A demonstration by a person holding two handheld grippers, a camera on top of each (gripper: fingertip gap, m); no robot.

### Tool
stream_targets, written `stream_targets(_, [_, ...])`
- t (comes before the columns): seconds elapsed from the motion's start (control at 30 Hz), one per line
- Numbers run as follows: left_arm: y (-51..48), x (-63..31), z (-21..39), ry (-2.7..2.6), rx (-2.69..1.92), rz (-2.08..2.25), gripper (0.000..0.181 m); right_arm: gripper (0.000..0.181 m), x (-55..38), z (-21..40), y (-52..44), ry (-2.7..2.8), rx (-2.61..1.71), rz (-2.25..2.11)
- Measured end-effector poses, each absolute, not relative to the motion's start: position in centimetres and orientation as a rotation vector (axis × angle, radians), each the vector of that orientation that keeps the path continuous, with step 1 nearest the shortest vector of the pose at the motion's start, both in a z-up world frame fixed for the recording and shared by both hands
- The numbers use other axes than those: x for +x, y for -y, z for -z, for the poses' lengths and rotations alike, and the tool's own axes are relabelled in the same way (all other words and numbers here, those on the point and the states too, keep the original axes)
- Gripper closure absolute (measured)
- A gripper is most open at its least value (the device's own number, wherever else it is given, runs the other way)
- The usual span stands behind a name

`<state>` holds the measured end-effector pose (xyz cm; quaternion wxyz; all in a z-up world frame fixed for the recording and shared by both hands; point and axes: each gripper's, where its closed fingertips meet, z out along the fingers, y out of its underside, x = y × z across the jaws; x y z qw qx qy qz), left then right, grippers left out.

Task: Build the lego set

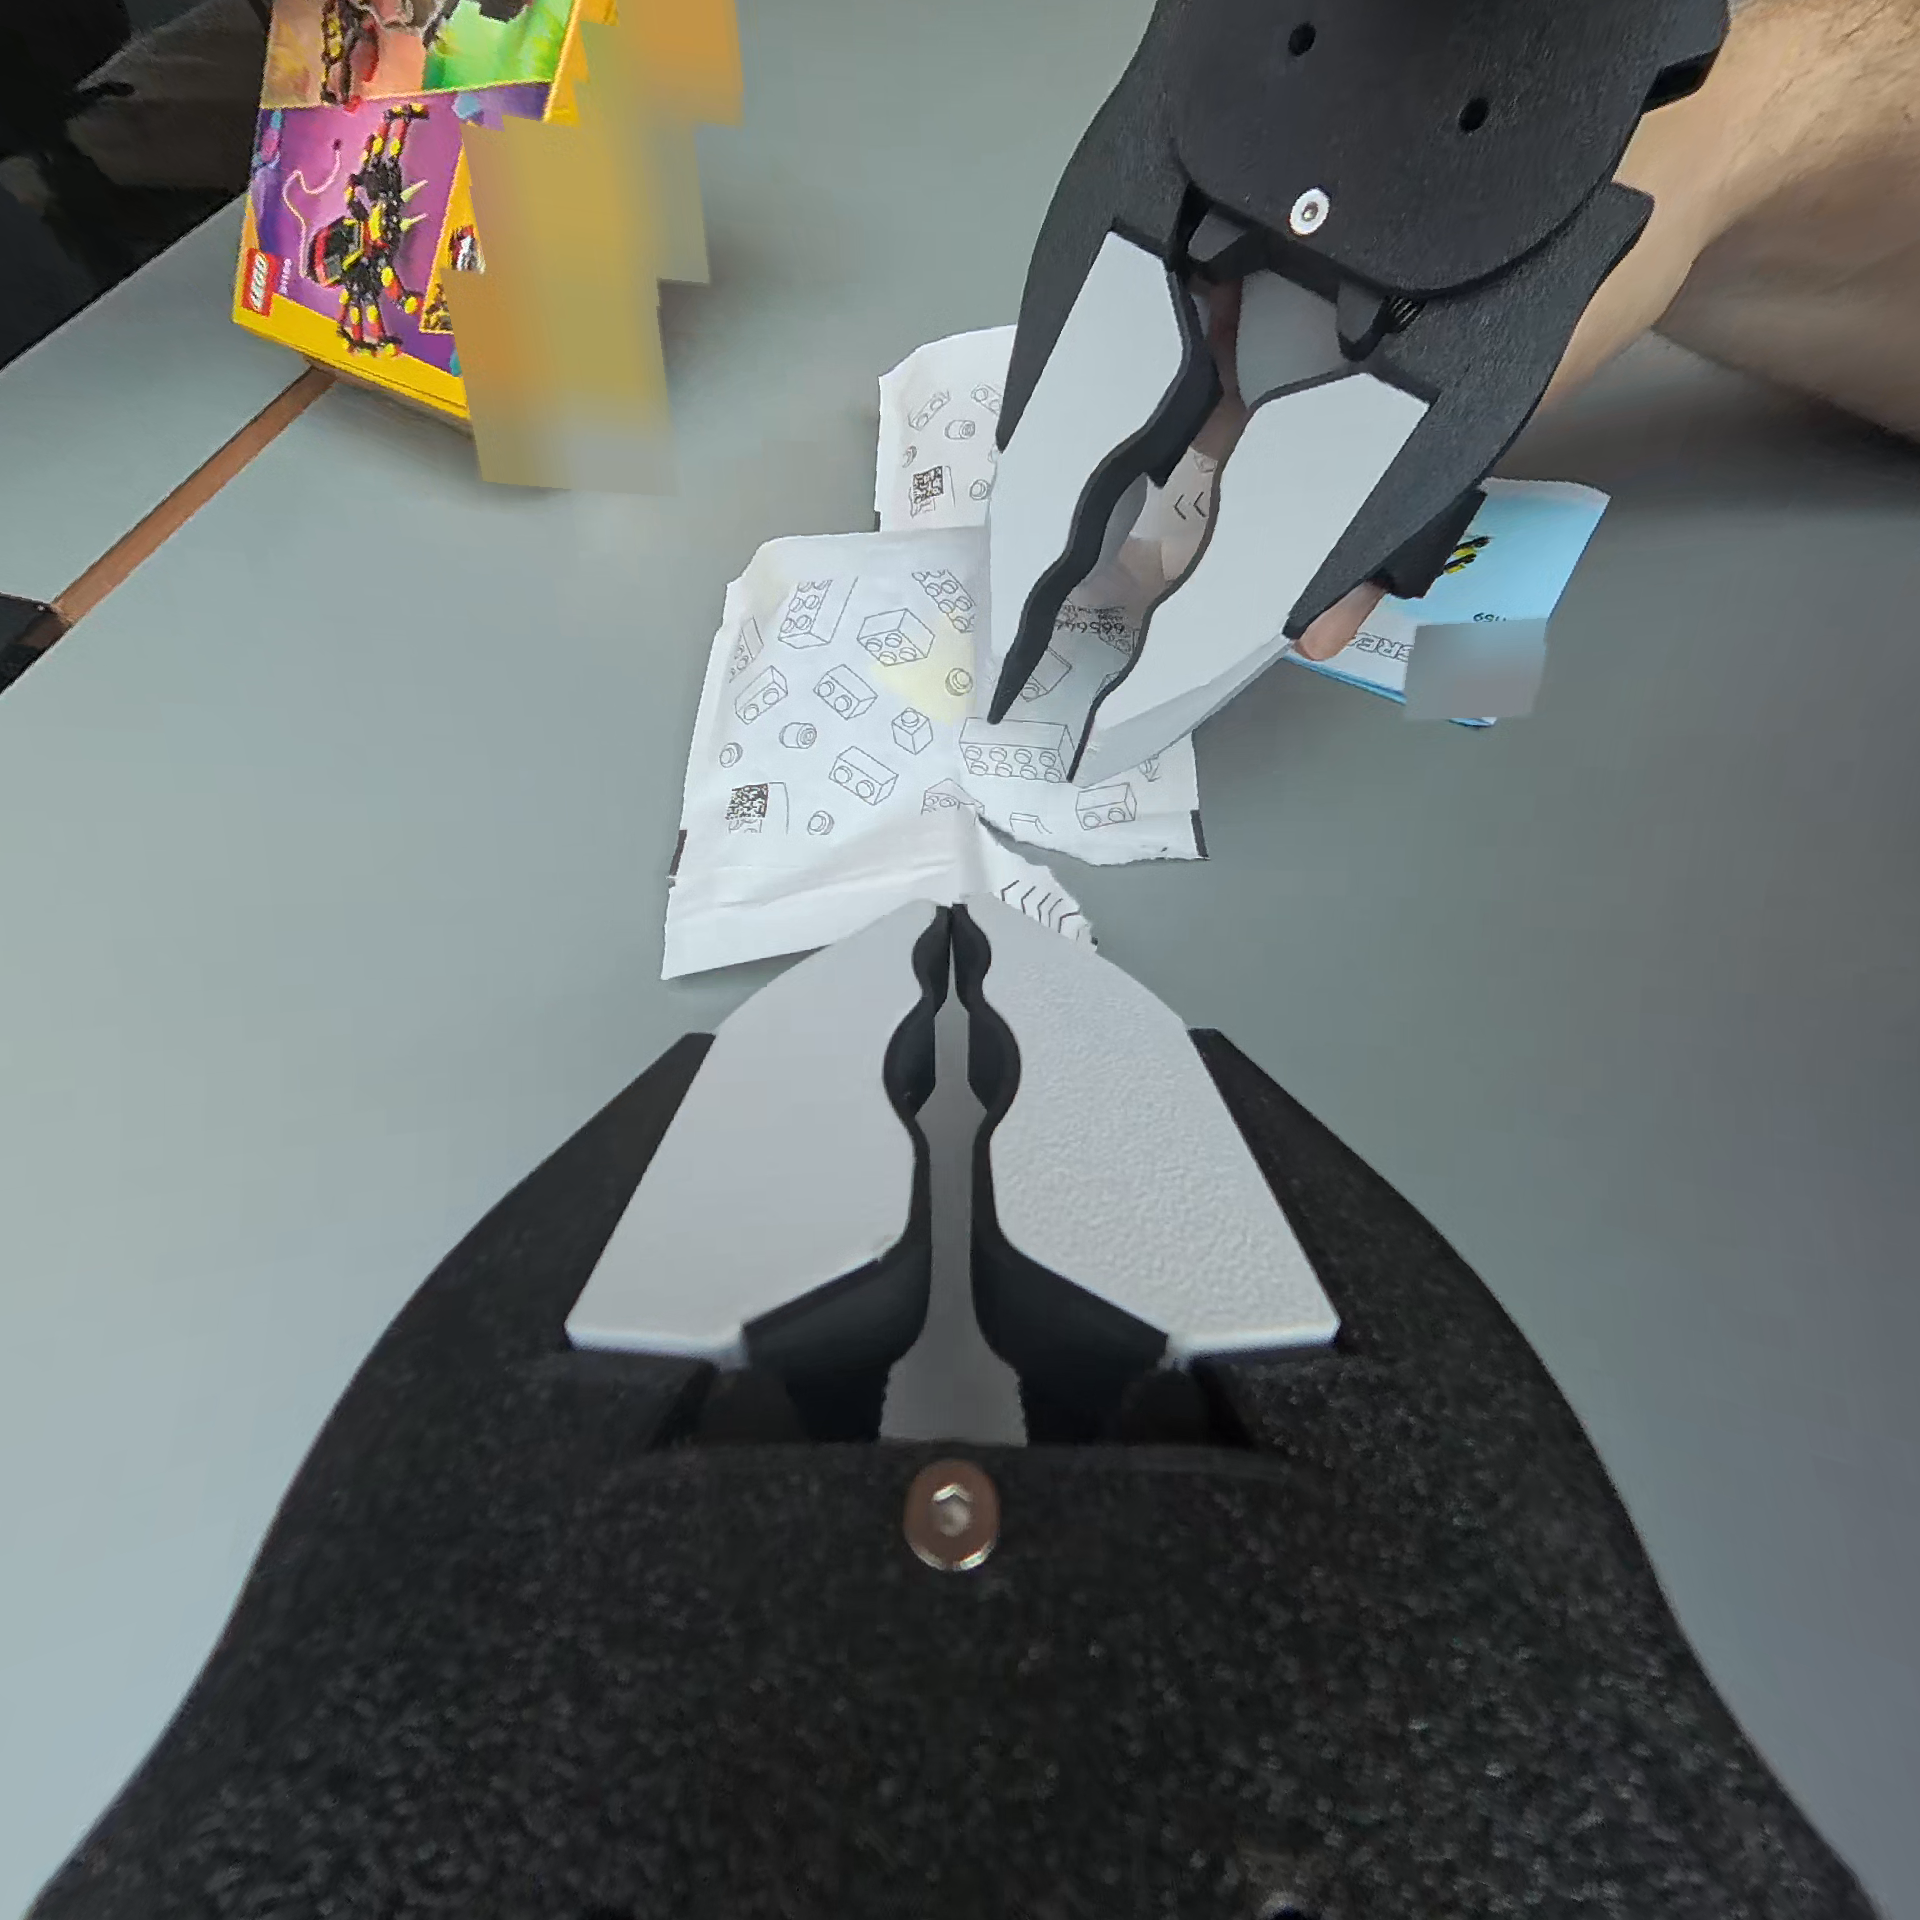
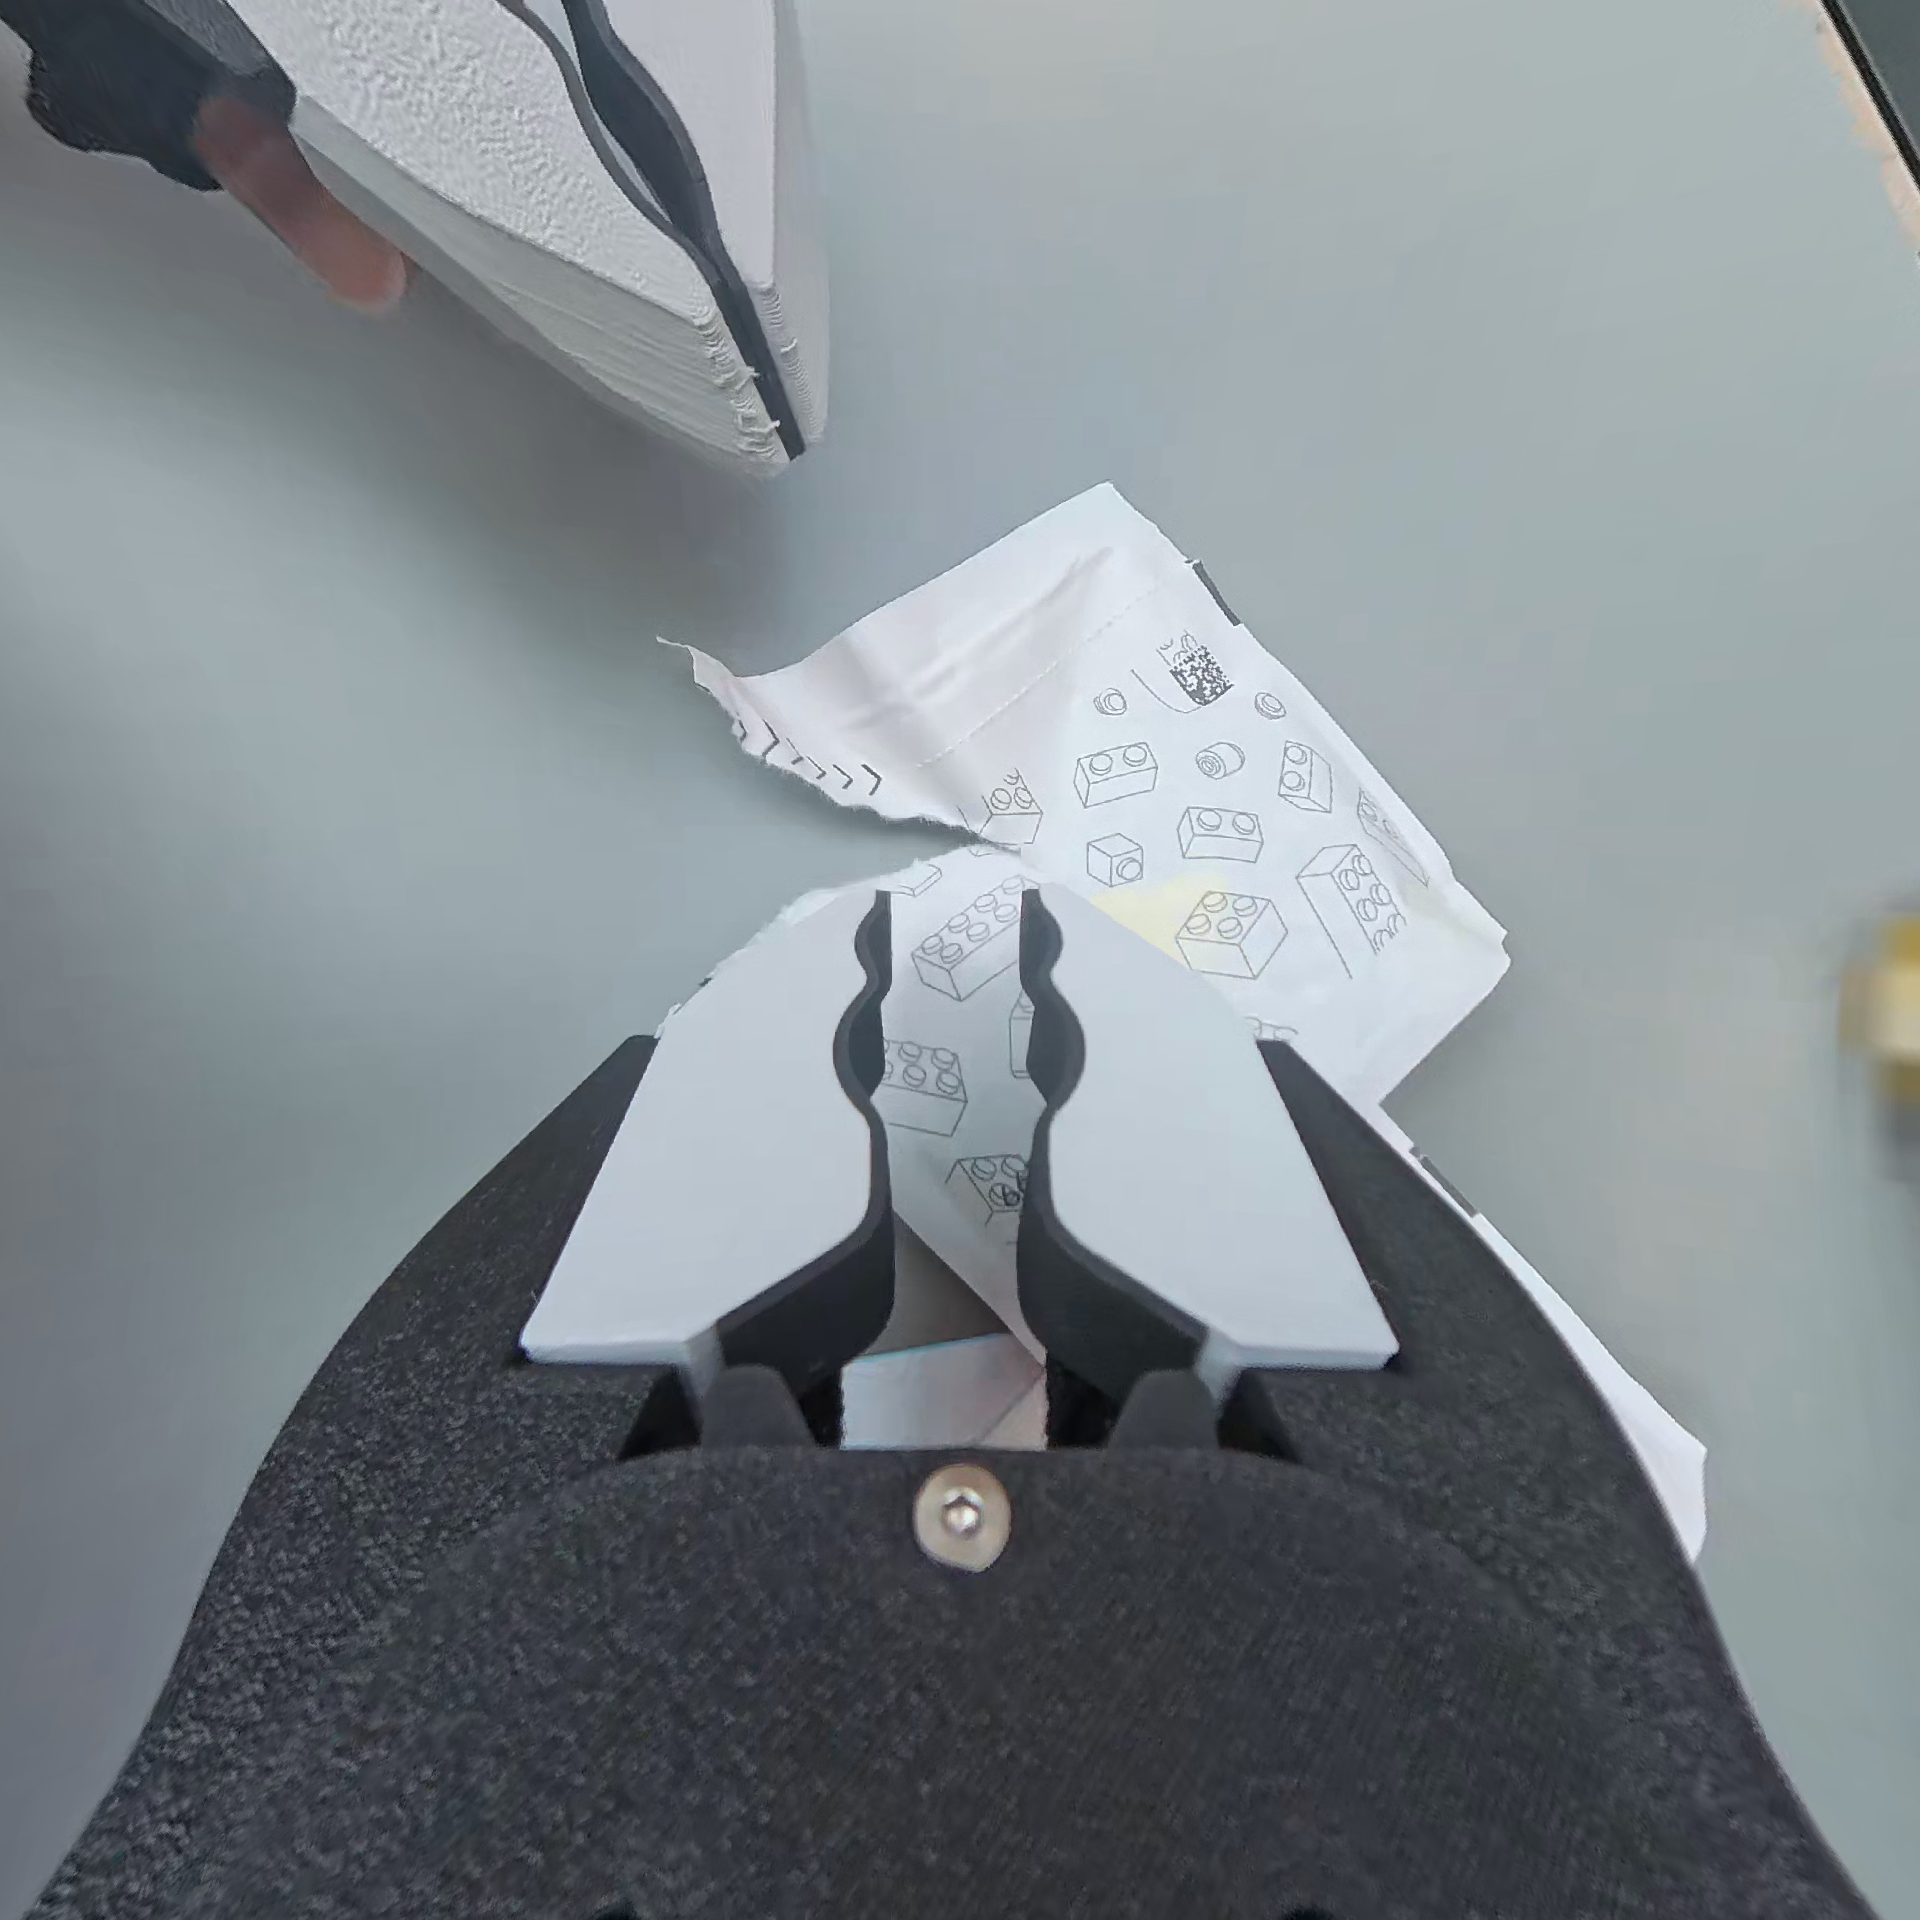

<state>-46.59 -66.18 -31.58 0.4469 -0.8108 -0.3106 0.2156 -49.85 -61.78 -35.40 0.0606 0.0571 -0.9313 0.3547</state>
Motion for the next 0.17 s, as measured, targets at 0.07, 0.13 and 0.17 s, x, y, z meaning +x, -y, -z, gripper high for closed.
stream_targets(0.07, [66.1,-47.6,31.0,0.727,-2.049,-0.602,0.181,0.157,-50.2,35.3,61.1,2.796,0.136,-1.045])
stream_targets(0.13, [65.2,-48.6,30.9,0.672,-2.12,-0.577,0.18,0.153,-49.5,35.4,60.8,2.834,0.099,-1.065])
stream_targets(0.17, [64.5,-48.8,31.4,0.647,-2.16,-0.499,0.179,0.152,-49.3,35.5,60.8,2.831,0.091,-1.075])
